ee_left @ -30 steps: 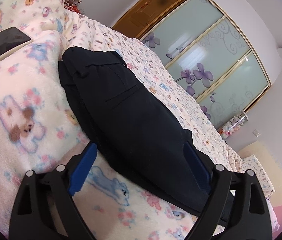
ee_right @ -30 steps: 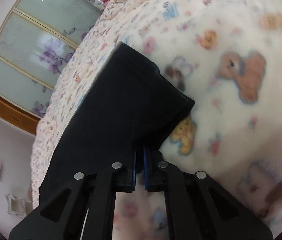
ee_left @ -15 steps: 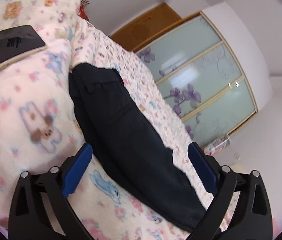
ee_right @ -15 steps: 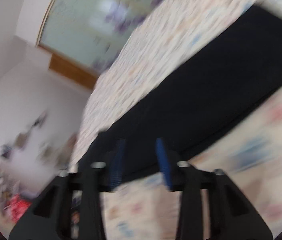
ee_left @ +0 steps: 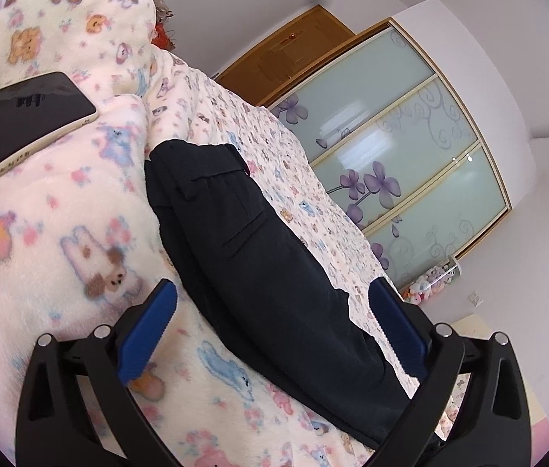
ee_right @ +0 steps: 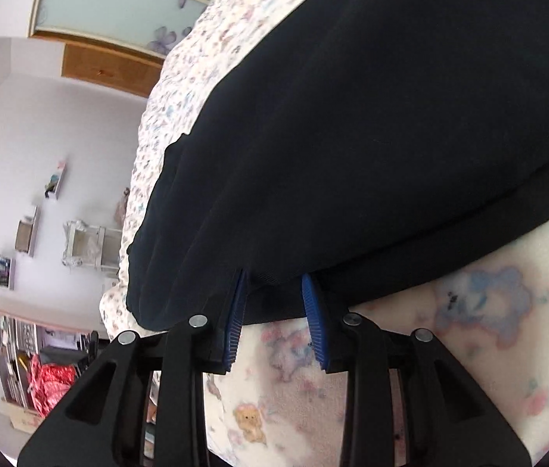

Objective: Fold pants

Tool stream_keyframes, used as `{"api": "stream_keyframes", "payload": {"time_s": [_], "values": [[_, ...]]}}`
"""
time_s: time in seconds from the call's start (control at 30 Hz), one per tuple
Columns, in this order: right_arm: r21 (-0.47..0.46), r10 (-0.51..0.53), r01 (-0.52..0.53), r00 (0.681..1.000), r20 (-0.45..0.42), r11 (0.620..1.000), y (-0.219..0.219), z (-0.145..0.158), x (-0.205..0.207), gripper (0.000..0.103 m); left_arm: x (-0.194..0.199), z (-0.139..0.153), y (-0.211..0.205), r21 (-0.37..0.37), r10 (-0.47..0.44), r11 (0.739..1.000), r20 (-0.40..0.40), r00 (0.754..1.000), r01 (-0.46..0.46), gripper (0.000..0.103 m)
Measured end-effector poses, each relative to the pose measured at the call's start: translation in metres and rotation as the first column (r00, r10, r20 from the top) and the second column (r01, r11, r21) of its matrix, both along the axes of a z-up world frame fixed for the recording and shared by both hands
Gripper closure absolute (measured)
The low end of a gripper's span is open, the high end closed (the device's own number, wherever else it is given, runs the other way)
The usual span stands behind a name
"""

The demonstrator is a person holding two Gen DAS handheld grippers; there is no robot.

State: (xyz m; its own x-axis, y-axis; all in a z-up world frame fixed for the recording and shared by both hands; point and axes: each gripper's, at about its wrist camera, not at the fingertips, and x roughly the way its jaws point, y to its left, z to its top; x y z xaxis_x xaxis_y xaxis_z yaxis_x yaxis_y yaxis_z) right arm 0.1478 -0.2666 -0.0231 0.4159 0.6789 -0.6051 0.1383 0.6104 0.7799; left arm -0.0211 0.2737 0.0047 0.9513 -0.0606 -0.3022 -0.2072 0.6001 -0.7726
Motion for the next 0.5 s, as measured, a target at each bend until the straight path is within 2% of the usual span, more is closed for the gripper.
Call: {"api": "stream_keyframes", "payload": {"time_s": [0.17,0.23,0.3,0.4,0.43,0.5], "values": [[0.029,-0.068,0.068,0.998,0.002,0.997,0.002,-0.008,0.003,0.071,0.0,0.0,0.004,-0.017,-0.003,1.0,0.004,1.0,0.003,0.004],[0.029,-0.089,0.088,0.995,0.038,0.996,-0.001,-0.009,0.004,0.087,0.0,-0.001,0.004,-0.02,-0.005,1.0,0.002,1.0,0.005,0.003],[0.054,-0.096,0.093,0.993,0.069,0.994,-0.001,-0.005,-0.001,0.091,-0.001,-0.001,0.005,-0.026,-0.005,1.0,0.004,1.0,0.006,0.003],[0.106,-0.095,0.078,0.981,0.169,0.991,-0.009,0.014,-0.022,0.092,-0.003,-0.001,0.007,-0.036,0.0,0.999,0.01,1.0,0.001,0.003],[0.123,-0.096,0.073,0.977,0.193,0.99,-0.012,0.02,-0.027,0.098,-0.003,-0.001,0.008,-0.041,0.0,0.999,0.01,1.0,0.001,0.003],[0.109,-0.084,0.062,0.973,0.217,0.992,-0.02,0.022,-0.04,0.1,-0.003,-0.003,0.009,-0.054,0.0,0.999,0.009,1.0,0.0,0.003]]}}
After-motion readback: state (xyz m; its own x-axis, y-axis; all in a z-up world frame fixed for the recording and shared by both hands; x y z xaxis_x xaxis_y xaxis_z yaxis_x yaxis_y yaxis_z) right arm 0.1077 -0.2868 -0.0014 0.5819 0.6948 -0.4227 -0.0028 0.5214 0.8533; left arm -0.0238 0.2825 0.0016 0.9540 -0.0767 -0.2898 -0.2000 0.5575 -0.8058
